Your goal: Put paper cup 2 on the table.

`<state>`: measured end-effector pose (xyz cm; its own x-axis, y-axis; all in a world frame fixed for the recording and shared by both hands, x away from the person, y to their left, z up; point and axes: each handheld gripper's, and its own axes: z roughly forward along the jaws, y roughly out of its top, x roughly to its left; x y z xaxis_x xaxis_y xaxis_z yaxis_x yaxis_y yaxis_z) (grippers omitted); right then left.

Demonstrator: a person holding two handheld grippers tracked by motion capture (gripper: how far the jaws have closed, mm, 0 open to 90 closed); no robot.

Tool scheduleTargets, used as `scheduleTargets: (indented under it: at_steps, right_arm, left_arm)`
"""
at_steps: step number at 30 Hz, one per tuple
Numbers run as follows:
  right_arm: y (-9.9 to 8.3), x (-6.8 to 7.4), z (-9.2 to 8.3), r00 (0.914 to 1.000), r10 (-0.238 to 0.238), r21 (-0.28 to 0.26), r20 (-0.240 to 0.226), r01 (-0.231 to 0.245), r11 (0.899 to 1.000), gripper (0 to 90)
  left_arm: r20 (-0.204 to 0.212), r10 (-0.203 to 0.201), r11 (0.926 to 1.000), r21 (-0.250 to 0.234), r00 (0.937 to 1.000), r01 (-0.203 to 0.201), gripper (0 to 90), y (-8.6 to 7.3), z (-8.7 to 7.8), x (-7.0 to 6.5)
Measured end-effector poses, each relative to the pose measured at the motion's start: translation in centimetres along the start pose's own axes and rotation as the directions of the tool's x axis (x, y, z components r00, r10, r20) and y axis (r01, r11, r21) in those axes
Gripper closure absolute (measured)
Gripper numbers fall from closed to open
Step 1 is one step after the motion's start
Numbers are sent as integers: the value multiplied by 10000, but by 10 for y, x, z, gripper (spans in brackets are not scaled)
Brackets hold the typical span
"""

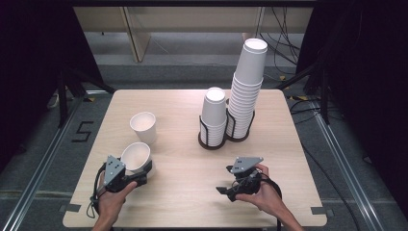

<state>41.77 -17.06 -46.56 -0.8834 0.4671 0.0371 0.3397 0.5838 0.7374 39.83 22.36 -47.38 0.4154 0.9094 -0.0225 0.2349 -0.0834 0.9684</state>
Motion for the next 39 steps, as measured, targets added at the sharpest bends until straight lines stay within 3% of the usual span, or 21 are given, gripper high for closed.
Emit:
scheduleTargets:
  at_steps: [1, 7, 8, 26, 39]
  right_arm:
    - [0, -2, 0, 9997, -218, -70, 58, 219, 9997, 188]
    - [0, -3, 0, 9999, -139, -17, 61, 139, 9999, 189]
    - [0, -2, 0, 10000, 83, 15, 24, -83, 10000, 189]
    - [-1, -7, -3, 9999, 141, -115, 46, -141, 9998, 194]
    - [-2, -8, -3, 9997, 206, -63, 89, -205, 9998, 198]
  left_arm:
    - [-29, 40, 10000, 32, 10000, -40, 146, 1, 1, 0]
    - [1, 52, 10000, 7, 10000, -52, 146, 7, 16, -1]
    - [29, 20, 10000, -64, 10000, -19, 146, 7, 19, -2]
    - [111, 428, 9979, 481, 9990, -433, 148, 17, 73, -22]
    - [-238, 113, 9975, 696, 9997, -96, 147, 21, 106, -23]
